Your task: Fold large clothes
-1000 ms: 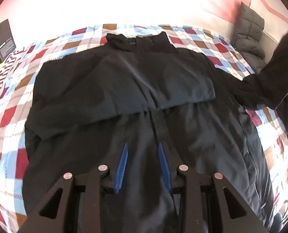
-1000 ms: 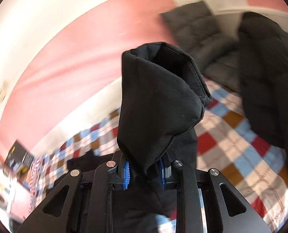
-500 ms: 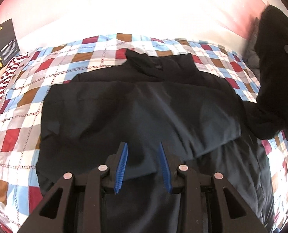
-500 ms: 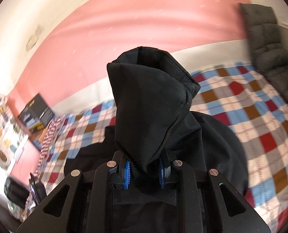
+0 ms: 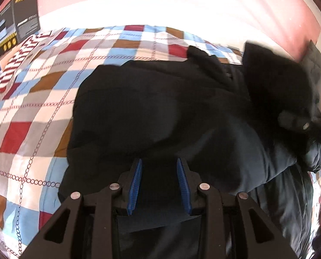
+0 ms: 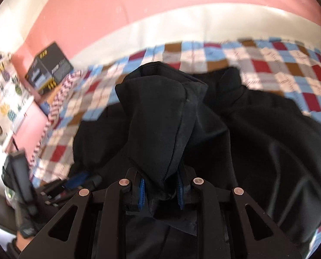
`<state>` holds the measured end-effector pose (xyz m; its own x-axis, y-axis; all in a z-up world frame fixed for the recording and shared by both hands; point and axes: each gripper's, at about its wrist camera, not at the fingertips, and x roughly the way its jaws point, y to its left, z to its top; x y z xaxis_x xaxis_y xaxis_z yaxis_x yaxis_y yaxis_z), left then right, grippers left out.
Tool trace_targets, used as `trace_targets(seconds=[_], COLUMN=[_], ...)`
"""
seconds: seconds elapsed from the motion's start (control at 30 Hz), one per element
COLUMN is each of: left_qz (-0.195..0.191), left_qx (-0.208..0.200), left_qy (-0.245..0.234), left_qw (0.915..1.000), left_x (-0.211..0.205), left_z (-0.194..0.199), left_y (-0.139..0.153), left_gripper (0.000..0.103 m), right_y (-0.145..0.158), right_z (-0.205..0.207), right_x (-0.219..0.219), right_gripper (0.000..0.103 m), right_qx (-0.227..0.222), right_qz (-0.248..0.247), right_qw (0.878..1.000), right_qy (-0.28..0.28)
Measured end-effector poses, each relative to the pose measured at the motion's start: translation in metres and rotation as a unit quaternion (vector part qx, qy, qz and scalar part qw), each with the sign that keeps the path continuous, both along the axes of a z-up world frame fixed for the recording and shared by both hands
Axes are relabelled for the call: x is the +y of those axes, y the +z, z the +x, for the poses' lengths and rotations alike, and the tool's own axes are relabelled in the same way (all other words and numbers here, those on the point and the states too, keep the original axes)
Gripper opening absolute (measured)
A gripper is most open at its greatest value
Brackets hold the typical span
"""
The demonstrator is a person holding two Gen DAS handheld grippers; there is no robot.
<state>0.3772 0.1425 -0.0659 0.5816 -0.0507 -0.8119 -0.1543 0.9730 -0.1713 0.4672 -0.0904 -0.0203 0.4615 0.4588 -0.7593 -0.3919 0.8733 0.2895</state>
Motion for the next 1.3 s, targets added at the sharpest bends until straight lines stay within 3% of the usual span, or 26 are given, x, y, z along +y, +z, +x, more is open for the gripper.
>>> trace_targets(seconds=[0.07,0.17,0.23,0.3,0.43,0.7,0.8,0.9,0.97,1.0,1.07,1.1,1.23,1.27,1.3], left_qz=[-0.007,-0.018,-0.025,-0.032,-0.060,-0.172,-0.193,-0.175,-0.163,-0.165,-0.153,-0.145,-0.103,-0.103,-0.099], left_qx=[-0.004,-0.009,-0.010,-0.012,-0.022,-0.053,-0.028,0.006,0.020,0.022,0.021,0.008,-0.084,-0.087,-0.081], left_qy=[0.001,0.002,0.002,0.003,0.003,-0.026,-0.051,-0.044,-0.032,-0.030,-0.028,-0.030,-0.021,-0.017,-0.015], left_qw=[1.0000,0.9998,0.9996,0.9994,0.9980,0.9833,0.9795,0.9835,0.9859,0.9855,0.9876,0.9889,0.9909,0.9907,0.9916], left_x=[0.005,0.011,0.014,0.016,0.019,0.000,-0.021,-0.037,-0.040,-0.040,-0.041,-0.040,-0.029,-0.025,-0.021], left_z=[-0.003,-0.005,-0.006,-0.007,-0.010,0.010,0.030,0.050,0.058,0.058,0.055,0.050,0.024,0.023,0.025], left_y=[-0.002,-0.001,0.001,0.005,0.019,0.053,0.047,0.030,0.018,0.014,0.013,0.018,0.060,0.062,0.059], left_gripper=[0.035,0.035,0.036,0.040,0.044,0.071,0.073,0.073,0.068,0.049,0.024,0.017,0.014,0.014,0.014], right_y=[-0.014,-0.026,-0.029,-0.028,-0.011,0.024,0.028,0.026,0.023,0.022,0.018,0.015,0.005,0.004,0.003], right_z=[0.000,-0.002,-0.006,-0.012,-0.025,-0.022,-0.018,-0.014,-0.013,-0.013,-0.012,-0.010,-0.005,-0.005,-0.003], right_x=[0.011,0.017,0.020,0.022,0.018,-0.055,-0.090,-0.124,-0.145,-0.154,-0.172,-0.183,-0.217,-0.221,-0.223], right_gripper=[0.026,0.036,0.061,0.070,0.070,0.070,0.070,0.070,0.070,0.070,0.070,0.070,0.068,0.062,0.039], right_qx=[0.008,0.020,0.027,0.040,0.015,-0.035,-0.042,-0.040,-0.041,-0.042,-0.043,-0.042,-0.035,-0.039,-0.042], right_qz=[-0.006,0.000,0.016,0.045,0.059,0.062,0.060,0.056,0.049,0.046,0.040,0.036,0.037,0.037,0.031], right_qw=[1.000,1.000,0.999,0.996,0.995,0.997,0.997,0.996,0.995,0.994,0.992,0.991,0.984,0.983,0.981], right_qy=[0.007,0.018,0.034,0.059,0.080,0.010,-0.024,-0.056,-0.076,-0.086,-0.107,-0.122,-0.169,-0.177,-0.185])
